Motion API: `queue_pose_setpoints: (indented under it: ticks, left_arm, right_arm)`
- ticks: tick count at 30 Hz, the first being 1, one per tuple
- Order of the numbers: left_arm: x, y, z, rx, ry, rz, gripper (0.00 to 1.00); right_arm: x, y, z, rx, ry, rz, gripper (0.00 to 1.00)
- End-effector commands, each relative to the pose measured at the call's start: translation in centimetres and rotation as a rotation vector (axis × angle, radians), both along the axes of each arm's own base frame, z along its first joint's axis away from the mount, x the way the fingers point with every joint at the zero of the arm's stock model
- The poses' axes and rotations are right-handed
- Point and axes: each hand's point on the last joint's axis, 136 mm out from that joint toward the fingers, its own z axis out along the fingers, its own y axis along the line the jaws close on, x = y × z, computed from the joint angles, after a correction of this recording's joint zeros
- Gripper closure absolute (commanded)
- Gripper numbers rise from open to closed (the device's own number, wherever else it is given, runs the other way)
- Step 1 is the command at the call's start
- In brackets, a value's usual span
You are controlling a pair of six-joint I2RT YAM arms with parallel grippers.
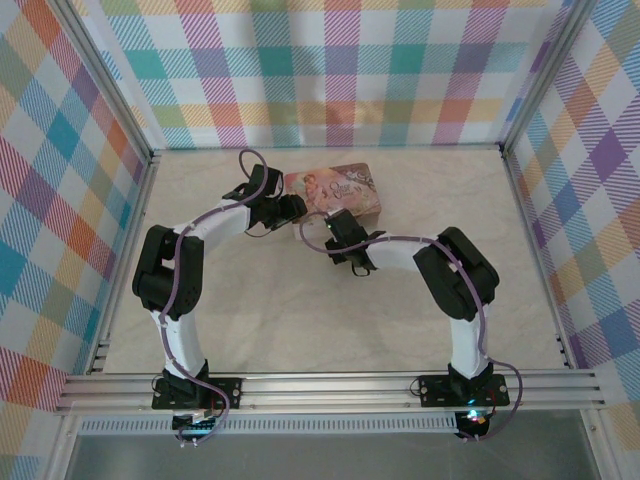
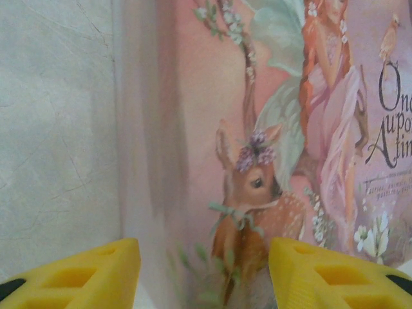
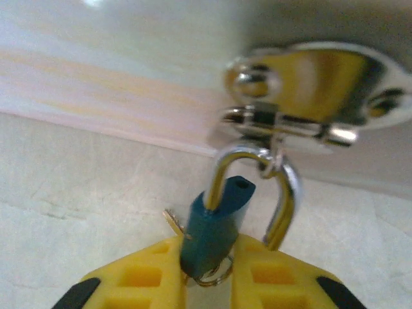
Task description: Unlock a padlock with a key
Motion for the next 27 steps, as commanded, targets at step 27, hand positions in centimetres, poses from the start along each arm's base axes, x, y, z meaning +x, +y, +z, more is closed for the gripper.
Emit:
queue_pose_setpoints:
  ticks: [27]
  left_arm:
    - [0.1, 1.1, 0.2, -0.002, -0.004, 0.019, 0.45]
  right_arm:
    - [-9.4, 0.2, 3.0, -0.043, 0.092, 0.53, 1.0]
